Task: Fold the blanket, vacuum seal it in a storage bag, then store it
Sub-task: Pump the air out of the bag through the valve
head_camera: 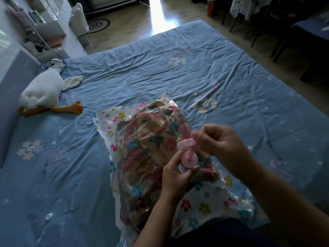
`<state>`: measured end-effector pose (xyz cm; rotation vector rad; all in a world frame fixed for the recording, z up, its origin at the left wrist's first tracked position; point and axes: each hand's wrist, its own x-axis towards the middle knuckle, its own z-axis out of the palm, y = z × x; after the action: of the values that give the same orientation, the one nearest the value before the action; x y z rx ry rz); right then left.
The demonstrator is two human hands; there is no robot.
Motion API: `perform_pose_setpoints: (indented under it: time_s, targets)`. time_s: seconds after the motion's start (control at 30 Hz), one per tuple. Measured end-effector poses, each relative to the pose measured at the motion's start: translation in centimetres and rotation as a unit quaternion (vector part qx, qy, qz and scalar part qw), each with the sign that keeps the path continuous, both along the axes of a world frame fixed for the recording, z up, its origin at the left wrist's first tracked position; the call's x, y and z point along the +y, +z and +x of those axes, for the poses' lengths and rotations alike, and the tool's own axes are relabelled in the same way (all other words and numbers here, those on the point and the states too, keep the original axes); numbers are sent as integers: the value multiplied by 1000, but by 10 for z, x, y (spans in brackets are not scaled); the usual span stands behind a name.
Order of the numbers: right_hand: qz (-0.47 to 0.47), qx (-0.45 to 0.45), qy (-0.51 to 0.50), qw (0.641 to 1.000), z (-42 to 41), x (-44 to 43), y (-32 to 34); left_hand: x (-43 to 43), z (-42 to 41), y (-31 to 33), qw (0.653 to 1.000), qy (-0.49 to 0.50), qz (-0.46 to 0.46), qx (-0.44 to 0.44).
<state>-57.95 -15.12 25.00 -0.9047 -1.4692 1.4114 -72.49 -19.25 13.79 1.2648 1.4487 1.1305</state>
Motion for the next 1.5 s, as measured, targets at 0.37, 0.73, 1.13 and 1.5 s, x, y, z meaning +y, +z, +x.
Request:
perform_pose_setpoints:
  time_s: [0.37,0.73,1.13,1.5]
  targets:
    - [14,84,6,996,4,-1,31,4,-1,1,999,6,34,39]
    - [-7,-2,-10,1000,1,-3,12,6,-2,6,999,-5,36,15]
    - [-29,-147,-22,988,-2,-9,-27,2,-1,3,999,-7,32,13]
    - [-27,-166,-17,986,0,-2,-45,4,-1,3,1000,1,21,17]
